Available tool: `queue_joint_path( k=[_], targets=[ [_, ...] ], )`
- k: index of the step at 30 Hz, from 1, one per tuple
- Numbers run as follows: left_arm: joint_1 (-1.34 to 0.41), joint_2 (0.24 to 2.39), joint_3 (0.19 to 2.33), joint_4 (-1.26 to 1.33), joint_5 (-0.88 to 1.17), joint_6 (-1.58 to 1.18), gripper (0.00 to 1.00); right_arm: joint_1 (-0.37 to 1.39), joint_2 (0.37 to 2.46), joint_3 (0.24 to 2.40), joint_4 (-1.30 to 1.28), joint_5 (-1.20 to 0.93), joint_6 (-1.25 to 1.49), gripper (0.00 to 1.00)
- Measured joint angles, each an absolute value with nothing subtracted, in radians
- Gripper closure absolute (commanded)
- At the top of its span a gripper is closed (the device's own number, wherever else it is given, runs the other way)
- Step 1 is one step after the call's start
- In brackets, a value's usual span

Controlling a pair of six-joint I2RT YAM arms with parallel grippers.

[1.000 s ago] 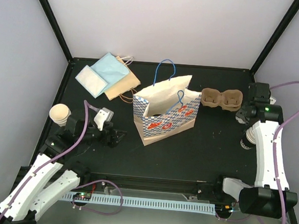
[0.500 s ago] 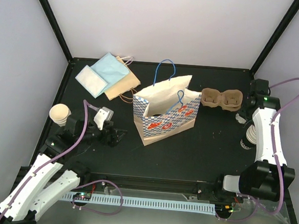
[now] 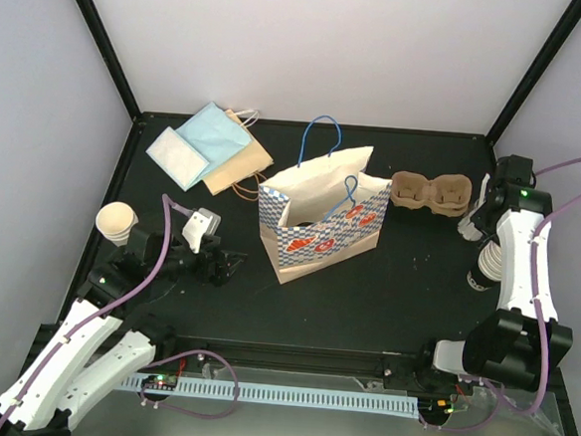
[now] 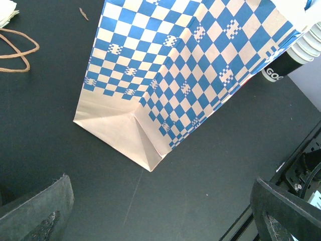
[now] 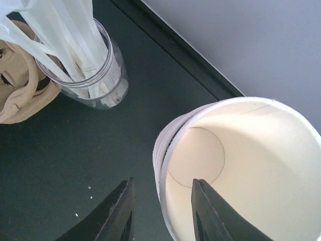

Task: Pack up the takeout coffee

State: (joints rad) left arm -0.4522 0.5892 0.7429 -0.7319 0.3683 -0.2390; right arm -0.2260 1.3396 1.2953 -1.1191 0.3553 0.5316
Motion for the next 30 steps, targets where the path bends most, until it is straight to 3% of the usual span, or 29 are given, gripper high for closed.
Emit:
queue_joint_path(
  k=[7, 9, 12, 14, 20, 30],
  targets=[
    [-0.452, 0.59, 0.743, -0.732, 0.368, -0.239, 0.01, -0.231, 1.358, 1.295, -1.107, 0.327, 0.538, 0.72],
    [-0.452, 0.591, 0.743, -0.732, 0.368, -0.239, 0.01, -0.231, 1.359, 1.295, -1.1, 0.321, 0.54, 0.78],
    [-0.452, 0.591, 0.743, -0.732, 0.368, -0.239, 0.01, -0.231, 1.359, 1.295, -1.095, 0.311, 0.544, 0.95],
    [-0.452, 0.591, 0.743, -0.732, 0.368, -0.239, 0.01, -0.231, 1.359, 1.295, -1.092, 0.308, 0.545, 0.99],
    [-0.452, 0.591, 0.743, -0.732, 0.368, -0.239, 0.01, -0.232, 1.359, 1.317, -1.116, 0.308, 0.54, 0.99],
    [-0.452, 0.598, 0.743, -0.732, 0.368, -0.239, 0.01, -0.232, 1.364, 1.552, -1.225, 0.337, 0.536, 0.99]
  ],
)
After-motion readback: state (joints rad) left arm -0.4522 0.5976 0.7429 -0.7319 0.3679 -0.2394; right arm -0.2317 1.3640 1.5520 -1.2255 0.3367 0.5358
